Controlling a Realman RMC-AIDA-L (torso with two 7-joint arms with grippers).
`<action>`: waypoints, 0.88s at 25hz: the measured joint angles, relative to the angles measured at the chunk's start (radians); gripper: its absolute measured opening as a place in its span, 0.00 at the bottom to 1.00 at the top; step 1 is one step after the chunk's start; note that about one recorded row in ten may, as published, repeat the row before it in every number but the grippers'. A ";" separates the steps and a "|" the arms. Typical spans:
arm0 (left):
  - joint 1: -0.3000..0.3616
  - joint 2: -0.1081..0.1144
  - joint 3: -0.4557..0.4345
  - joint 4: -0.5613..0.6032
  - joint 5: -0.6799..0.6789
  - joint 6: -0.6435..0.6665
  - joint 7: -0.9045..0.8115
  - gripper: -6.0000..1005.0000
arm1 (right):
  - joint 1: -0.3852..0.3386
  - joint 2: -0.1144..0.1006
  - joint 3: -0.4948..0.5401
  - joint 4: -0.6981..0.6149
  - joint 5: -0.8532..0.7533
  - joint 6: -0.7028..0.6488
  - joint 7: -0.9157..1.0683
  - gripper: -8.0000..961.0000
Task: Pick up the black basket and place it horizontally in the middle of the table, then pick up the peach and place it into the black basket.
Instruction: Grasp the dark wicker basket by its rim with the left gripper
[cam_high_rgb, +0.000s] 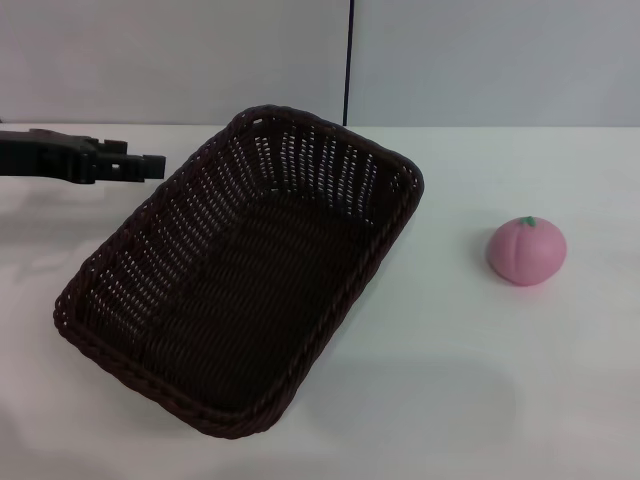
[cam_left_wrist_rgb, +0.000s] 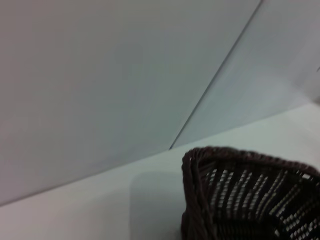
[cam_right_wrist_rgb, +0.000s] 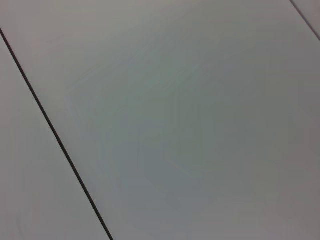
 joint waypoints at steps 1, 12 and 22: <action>-0.006 -0.007 -0.001 0.012 0.027 0.001 -0.015 0.76 | -0.001 0.000 0.000 0.001 0.001 0.000 0.000 0.73; -0.044 -0.039 0.004 0.063 0.141 0.023 -0.106 0.75 | -0.002 0.000 0.005 0.001 0.004 0.006 0.000 0.73; -0.058 -0.074 0.005 0.066 0.240 0.025 -0.116 0.74 | 0.007 -0.001 0.015 -0.004 0.004 0.032 -0.002 0.73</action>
